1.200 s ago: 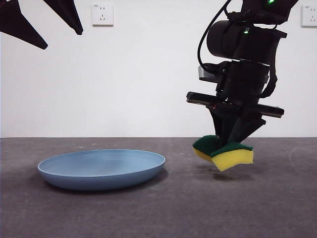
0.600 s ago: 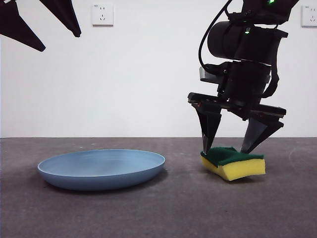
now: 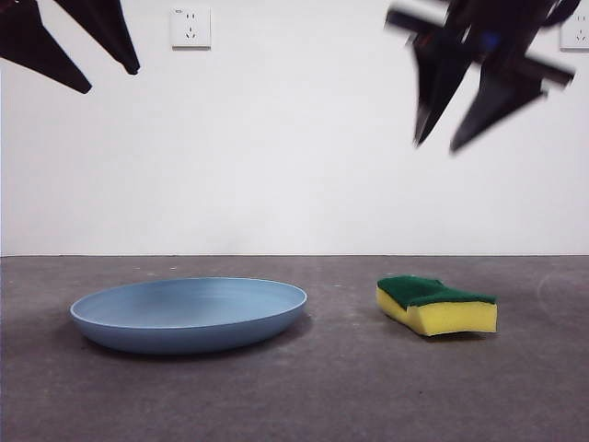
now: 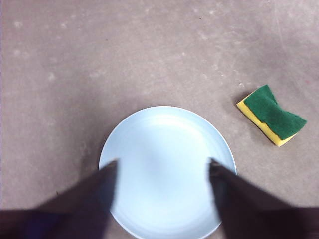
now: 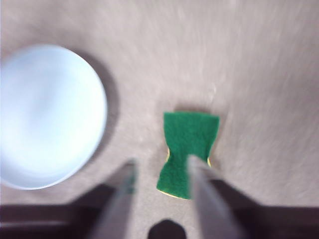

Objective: Pick up the plate,pick up the cloth,clean the plate with the cloth

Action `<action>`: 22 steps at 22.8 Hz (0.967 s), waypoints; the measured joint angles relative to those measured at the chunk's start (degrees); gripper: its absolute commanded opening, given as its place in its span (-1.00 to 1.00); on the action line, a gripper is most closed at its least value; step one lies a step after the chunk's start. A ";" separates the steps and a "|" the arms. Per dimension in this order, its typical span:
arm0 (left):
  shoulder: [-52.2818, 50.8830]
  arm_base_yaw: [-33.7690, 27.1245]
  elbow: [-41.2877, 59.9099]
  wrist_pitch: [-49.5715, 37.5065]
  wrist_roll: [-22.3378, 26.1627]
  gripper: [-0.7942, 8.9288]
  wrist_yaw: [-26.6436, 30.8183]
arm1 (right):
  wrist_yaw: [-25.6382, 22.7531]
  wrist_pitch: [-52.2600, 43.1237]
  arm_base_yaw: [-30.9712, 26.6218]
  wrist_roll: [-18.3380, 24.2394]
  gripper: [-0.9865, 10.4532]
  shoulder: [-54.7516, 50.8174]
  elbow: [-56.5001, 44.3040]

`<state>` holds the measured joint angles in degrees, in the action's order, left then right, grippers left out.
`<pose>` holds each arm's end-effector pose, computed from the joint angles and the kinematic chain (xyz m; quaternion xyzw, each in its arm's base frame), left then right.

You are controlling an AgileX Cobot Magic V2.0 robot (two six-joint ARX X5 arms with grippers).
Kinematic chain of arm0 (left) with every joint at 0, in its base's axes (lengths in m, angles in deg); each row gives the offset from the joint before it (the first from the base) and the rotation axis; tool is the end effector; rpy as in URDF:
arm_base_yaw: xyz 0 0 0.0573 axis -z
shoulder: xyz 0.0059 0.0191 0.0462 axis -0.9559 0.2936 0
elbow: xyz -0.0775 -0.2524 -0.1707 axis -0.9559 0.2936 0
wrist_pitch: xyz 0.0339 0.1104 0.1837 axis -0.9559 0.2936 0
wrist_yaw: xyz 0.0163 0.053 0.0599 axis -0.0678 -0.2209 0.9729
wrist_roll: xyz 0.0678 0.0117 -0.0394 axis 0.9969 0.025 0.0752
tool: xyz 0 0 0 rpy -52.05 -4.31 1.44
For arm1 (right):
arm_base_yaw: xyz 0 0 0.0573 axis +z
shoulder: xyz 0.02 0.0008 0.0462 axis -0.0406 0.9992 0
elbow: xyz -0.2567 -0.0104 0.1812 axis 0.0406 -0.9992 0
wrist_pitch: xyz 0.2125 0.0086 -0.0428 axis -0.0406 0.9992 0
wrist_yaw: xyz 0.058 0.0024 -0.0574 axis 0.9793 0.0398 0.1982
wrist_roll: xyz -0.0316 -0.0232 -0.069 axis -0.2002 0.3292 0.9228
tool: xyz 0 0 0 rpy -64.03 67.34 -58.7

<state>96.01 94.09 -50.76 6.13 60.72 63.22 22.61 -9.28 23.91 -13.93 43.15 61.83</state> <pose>0.1774 -0.0782 0.3498 0.0061 0.3315 -0.2249 0.9162 0.2280 0.1161 0.3364 -0.0180 0.4350 0.1942 0.8790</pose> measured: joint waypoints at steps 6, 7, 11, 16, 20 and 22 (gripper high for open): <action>-3.45 0.46 0.00 -6.05 0.68 -0.85 -0.11 | -0.09 0.11 0.02 4.52 -0.85 -11.23 0.00; -5.33 1.11 0.00 -7.17 1.11 -0.85 -0.04 | -0.09 -0.04 0.02 5.09 -0.85 -13.16 0.00; -13.57 4.48 0.00 -9.38 3.93 -0.85 0.28 | -0.44 -4.13 0.46 5.97 -0.85 -21.07 -1.57; -21.94 5.95 7.32 -12.90 5.07 -0.85 7.13 | -6.27 -10.34 3.34 5.97 -0.85 -30.99 -10.69; -27.32 5.99 16.24 -16.70 5.03 -0.85 7.98 | -10.64 -14.99 5.35 5.97 -0.85 -37.40 -19.98; -29.62 6.01 19.85 -18.25 4.31 -0.85 8.13 | -11.06 -15.74 5.62 5.97 -0.85 -39.08 -23.43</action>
<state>66.40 100.10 -30.92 -12.12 65.02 71.35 11.55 -25.01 29.53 -7.96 4.07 38.40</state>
